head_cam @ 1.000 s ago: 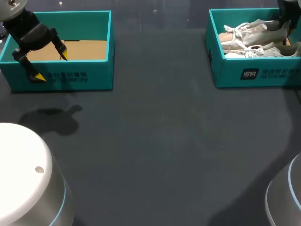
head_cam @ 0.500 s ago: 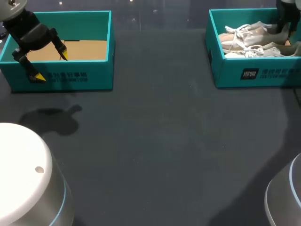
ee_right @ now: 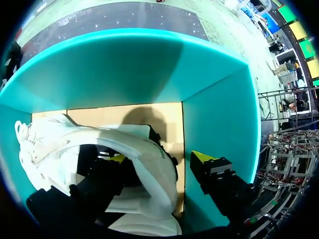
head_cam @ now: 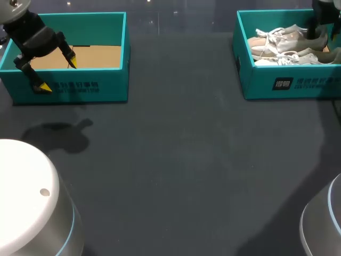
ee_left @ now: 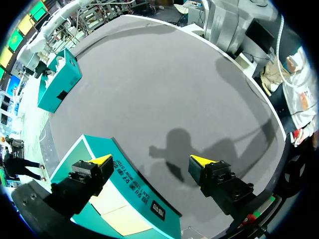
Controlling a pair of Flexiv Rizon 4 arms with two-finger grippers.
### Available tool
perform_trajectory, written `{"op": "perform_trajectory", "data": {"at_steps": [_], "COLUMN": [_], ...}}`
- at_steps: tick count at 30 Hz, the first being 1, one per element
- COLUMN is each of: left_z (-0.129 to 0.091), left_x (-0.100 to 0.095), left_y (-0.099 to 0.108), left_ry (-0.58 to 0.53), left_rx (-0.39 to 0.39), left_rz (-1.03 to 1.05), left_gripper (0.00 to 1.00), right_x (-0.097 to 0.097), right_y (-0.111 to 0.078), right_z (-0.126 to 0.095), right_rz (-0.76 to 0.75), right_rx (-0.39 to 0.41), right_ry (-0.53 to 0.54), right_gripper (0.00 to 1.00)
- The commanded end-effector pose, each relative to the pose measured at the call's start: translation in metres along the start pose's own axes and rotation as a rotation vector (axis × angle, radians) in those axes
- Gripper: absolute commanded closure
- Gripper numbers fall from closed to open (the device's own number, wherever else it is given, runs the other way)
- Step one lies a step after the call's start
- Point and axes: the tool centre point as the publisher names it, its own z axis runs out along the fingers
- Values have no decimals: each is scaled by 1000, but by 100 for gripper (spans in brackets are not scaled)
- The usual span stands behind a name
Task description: Take the shoe out of the shoebox, open the shoe tongue, remove and reinsert the insole, then place the shoe into the shoebox
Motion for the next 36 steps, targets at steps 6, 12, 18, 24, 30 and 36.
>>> {"op": "perform_trajectory", "data": {"at_steps": [6, 12, 18, 24, 30, 36], "left_z": [0, 0, 0, 0, 0, -6], "left_x": [0, 0, 0, 0, 0, -4], "left_y": [0, 0, 0, 0, 0, 0], "left_ry": [0, 0, 0, 0, 0, -3], "left_rx": [-2, -2, -2, -2, -2, 5], "left_rz": [1, 1, 1, 1, 1, -48], "left_gripper": [0, 0, 0, 0, 0, 0], "right_x": [-6, -4, 0, 1, 6, 11], "right_y": [1, -4, -11, -23, -43, -58], "right_z": [-30, -64, -98, -133, -163, -180], "right_rz": [9, 31, 32, 33, 25, 29], "right_rx": [4, -22, -41, -61, -80, -80], "right_ry": [-1, 37, 41, 43, 50, 50], "right_gripper": [0, 0, 0, 0, 0, 0]}}
